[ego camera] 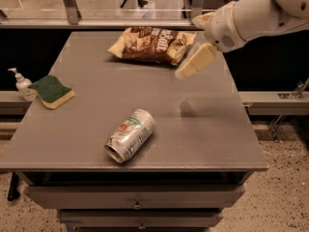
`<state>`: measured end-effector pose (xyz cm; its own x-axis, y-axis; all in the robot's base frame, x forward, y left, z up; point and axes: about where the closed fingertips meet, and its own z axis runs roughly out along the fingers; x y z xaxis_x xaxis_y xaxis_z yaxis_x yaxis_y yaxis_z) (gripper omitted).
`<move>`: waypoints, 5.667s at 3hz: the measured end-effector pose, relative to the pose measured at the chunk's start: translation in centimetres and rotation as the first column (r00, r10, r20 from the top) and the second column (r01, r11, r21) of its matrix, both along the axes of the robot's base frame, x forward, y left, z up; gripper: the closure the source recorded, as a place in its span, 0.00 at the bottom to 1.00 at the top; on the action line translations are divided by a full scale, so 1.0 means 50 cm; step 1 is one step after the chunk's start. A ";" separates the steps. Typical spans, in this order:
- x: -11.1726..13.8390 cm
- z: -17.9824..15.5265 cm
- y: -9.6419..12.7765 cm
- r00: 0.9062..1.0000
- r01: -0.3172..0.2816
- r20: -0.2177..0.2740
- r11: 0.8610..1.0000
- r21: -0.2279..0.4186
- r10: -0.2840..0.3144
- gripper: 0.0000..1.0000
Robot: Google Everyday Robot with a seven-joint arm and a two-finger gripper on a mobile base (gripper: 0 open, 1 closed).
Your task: Move brown chip bag near 7up can
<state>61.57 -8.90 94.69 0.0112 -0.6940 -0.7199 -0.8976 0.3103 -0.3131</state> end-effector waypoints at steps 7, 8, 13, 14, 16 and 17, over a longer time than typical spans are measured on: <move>0.247 -0.139 0.183 0.999 0.031 0.015 0.993 0.111 -0.033 0.88; 0.224 -0.109 0.185 0.999 -0.007 0.037 0.994 0.110 0.003 1.00; -0.027 -0.054 -0.056 0.999 -0.036 -0.011 0.999 0.003 0.036 1.00; -0.104 -0.047 -0.087 0.998 -0.046 -0.036 0.999 0.007 0.046 1.00; -0.233 -0.038 -0.083 0.992 -0.081 -0.100 0.997 0.015 0.082 1.00; -0.260 -0.042 -0.071 0.988 -0.095 -0.123 0.995 0.012 0.096 1.00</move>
Offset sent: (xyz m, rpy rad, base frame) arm 0.1253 0.0607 -0.0650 0.1314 0.0327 -0.0994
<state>48.60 -12.45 92.61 -0.0123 -0.6896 -0.7241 -0.9549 0.2231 -0.1962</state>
